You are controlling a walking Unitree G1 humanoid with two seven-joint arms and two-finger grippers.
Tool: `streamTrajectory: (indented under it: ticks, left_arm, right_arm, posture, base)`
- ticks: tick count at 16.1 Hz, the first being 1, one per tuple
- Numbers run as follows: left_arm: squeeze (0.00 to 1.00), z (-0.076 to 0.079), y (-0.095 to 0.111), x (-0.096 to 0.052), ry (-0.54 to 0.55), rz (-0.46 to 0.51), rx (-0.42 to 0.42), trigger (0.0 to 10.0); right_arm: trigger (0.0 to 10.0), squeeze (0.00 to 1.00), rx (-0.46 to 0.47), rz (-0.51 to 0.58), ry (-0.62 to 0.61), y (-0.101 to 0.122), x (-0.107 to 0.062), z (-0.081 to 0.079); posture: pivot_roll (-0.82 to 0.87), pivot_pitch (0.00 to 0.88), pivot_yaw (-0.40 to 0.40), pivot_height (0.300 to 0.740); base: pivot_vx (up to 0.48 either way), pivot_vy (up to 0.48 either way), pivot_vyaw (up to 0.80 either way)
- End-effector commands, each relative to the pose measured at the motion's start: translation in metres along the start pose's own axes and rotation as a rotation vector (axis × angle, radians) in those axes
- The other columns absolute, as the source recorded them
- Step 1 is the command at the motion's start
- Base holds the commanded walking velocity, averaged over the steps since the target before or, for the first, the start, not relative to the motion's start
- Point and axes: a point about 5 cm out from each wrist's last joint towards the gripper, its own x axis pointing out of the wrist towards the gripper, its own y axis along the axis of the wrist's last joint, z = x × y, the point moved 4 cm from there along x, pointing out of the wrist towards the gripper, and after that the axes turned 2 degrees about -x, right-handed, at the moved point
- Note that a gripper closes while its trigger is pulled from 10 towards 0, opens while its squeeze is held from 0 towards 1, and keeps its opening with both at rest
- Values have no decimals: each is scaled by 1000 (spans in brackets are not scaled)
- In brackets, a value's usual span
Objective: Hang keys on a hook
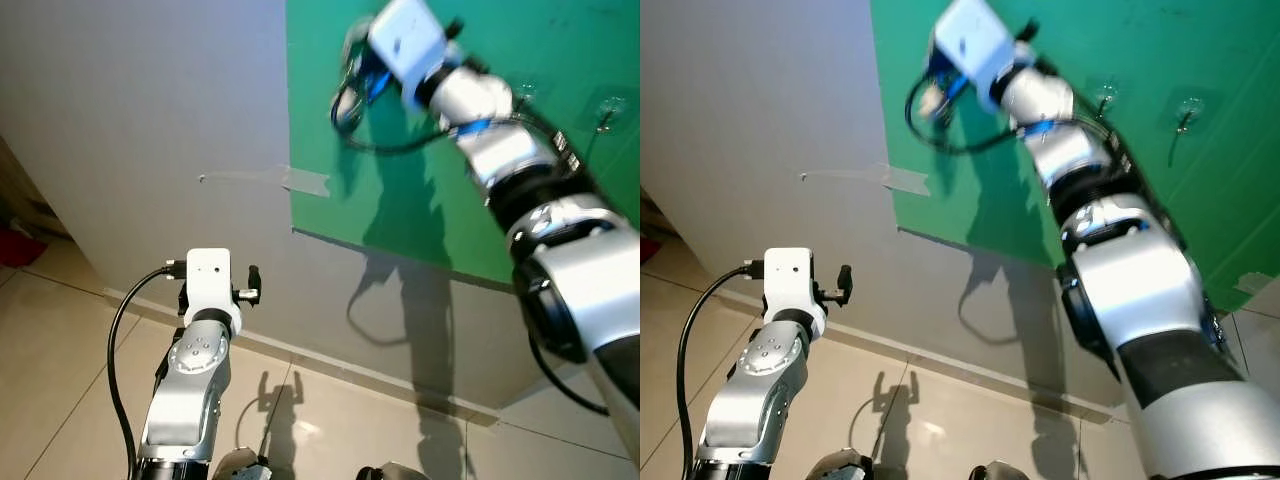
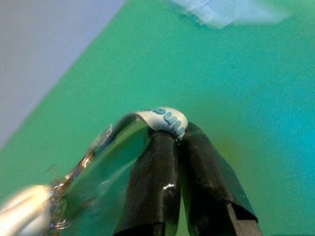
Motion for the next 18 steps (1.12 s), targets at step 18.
streamTrajectory:
  ticks: [18]
  left_arm:
    - [0,3,-4,-1,-14,-26,13,10000]
  right_arm:
    - [0,0,449,-82,104,-52,-48,-44]
  posture:
    - [-68,0,8,740]
  base:
    - [0,0,0]
